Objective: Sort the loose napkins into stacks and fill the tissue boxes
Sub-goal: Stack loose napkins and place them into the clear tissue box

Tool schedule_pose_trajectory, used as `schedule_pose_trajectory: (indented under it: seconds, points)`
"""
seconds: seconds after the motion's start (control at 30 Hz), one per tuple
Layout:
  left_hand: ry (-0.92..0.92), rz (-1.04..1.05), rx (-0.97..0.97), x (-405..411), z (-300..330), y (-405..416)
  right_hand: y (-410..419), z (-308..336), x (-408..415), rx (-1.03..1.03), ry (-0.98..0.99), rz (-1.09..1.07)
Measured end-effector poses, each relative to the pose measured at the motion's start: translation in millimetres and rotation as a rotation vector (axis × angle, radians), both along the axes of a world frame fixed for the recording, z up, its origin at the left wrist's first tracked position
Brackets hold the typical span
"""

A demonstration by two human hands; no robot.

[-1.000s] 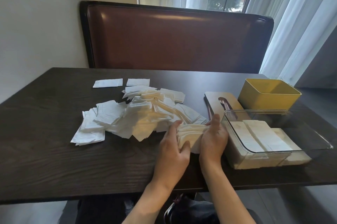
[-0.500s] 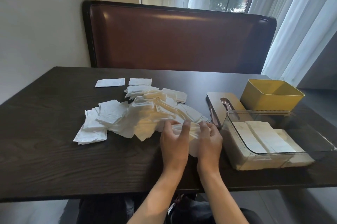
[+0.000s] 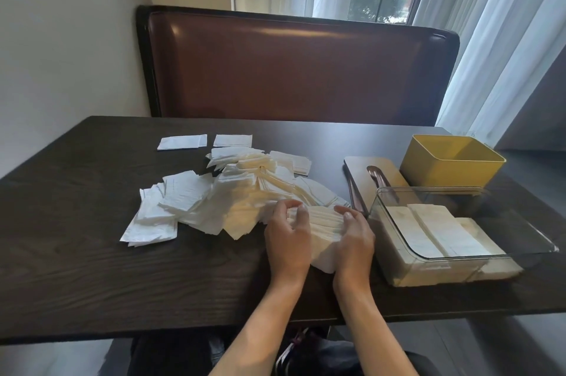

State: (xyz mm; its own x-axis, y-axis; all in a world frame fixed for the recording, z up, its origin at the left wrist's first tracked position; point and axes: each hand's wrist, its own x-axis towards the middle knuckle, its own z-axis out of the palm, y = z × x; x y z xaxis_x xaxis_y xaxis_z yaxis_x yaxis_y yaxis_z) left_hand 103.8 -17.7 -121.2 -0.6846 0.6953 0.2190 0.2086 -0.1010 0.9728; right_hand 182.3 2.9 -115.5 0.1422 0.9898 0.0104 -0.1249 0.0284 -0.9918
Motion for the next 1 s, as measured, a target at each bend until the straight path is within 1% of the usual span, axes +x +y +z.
schedule_pose_trajectory:
  seconds: [0.13,0.23,0.3,0.37,0.4,0.47,0.57,0.6,0.67,0.73,0.87,1.0]
  points:
    - [0.048,-0.001,-0.007,2.2,1.3,-0.3,0.0,-0.8,-2.4,0.075,-0.115,-0.044]
    - [0.057,0.066,0.029,3.4,3.7,-2.2,-0.7,-1.7,-2.8,0.092,-0.092,-0.067]
    - [0.019,0.091,0.057,2.6,11.4,-3.3,-6.4,3.7,-2.2,0.140,-0.064,-0.036]
    - [-0.060,0.092,0.071,1.1,23.7,-4.0,-14.9,12.6,-0.7,0.220,-0.095,-0.015]
    - [-0.105,0.087,0.082,0.7,30.2,-3.7,-18.9,17.5,-0.4,0.259,-0.128,0.001]
    - [-0.191,0.065,0.119,0.5,41.8,-1.8,-27.0,28.9,0.9,0.333,-0.259,0.035]
    - [-0.273,0.042,0.173,4.1,58.3,2.3,-30.5,42.5,8.9,0.500,-0.518,-0.005]
    - [-0.295,0.020,0.181,6.1,62.8,3.8,-28.4,47.9,13.4,0.550,-0.577,-0.035]
    - [-0.312,-0.065,0.187,13.6,73.8,4.0,-22.5,60.7,26.6,0.607,-0.614,-0.068]
    - [-0.251,-0.152,0.153,24.2,85.5,1.7,-13.7,75.8,43.9,0.611,-0.592,-0.071]
    - [-0.076,-0.379,0.099,39.9,102.4,0.6,14.0,105.8,83.2,0.495,-0.634,0.018]
    - [0.183,-0.600,0.028,51.3,110.4,7.6,41.1,129.2,121.0,0.347,-0.721,0.097]
